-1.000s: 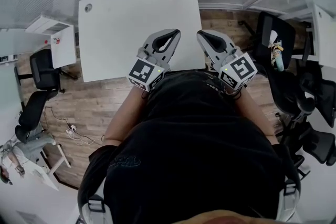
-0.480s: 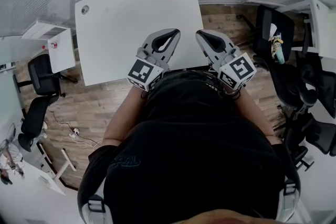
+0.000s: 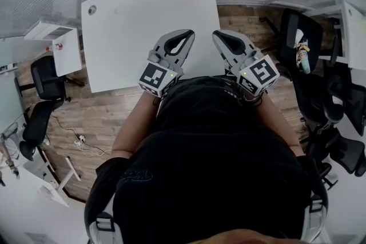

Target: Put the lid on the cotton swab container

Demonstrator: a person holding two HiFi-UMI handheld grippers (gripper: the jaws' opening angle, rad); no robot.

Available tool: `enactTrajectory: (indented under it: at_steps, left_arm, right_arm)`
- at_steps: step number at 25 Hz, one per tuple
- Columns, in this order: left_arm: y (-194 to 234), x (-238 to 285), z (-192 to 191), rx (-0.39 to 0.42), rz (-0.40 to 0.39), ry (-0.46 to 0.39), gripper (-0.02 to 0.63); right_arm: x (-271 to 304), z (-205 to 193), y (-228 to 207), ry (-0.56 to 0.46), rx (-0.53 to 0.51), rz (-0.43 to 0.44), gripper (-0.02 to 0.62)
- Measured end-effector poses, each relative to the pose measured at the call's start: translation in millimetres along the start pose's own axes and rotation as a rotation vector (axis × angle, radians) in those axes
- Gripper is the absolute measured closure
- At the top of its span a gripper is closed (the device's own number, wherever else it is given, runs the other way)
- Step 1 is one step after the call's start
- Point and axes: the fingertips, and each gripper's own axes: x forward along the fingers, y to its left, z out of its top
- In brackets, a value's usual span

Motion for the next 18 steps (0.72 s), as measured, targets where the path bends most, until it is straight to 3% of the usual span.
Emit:
enactTrajectory:
  at_steps: [7,18]
  left_arm:
    - [18,24,-8,0.024,0.03,0.021,0.582]
    - [65,60,-33,-0.008,0.115,0.041,0.441]
  right_arm:
    - [6,0,-21,0.024,0.009,0.022,0.571]
    - [9,-7,-57,0.064,0.032,0.033,0.571]
